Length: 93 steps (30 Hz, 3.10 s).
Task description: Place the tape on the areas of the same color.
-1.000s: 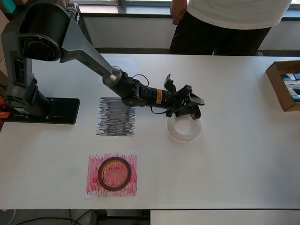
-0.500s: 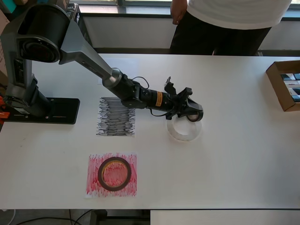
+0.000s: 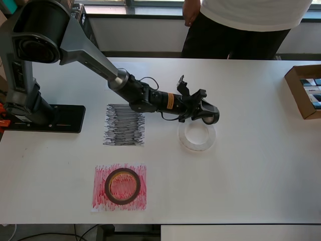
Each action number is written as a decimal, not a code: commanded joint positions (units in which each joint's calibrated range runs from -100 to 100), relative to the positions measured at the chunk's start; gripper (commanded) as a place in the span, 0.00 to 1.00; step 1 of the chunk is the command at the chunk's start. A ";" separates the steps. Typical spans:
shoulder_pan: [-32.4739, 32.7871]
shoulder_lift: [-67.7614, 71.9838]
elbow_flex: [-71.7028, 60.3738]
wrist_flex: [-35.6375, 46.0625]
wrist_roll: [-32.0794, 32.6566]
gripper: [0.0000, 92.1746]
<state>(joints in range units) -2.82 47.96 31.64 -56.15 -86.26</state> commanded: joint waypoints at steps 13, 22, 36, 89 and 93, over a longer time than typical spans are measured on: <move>0.07 -29.72 20.02 7.82 23.40 0.00; -1.91 -42.16 27.11 11.05 32.24 0.00; -3.33 -65.08 25.20 56.95 39.77 0.00; -2.22 -50.77 9.30 116.01 86.60 0.00; -3.09 -50.96 11.57 115.33 85.12 0.00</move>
<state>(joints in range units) -5.16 -2.29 42.02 59.23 0.52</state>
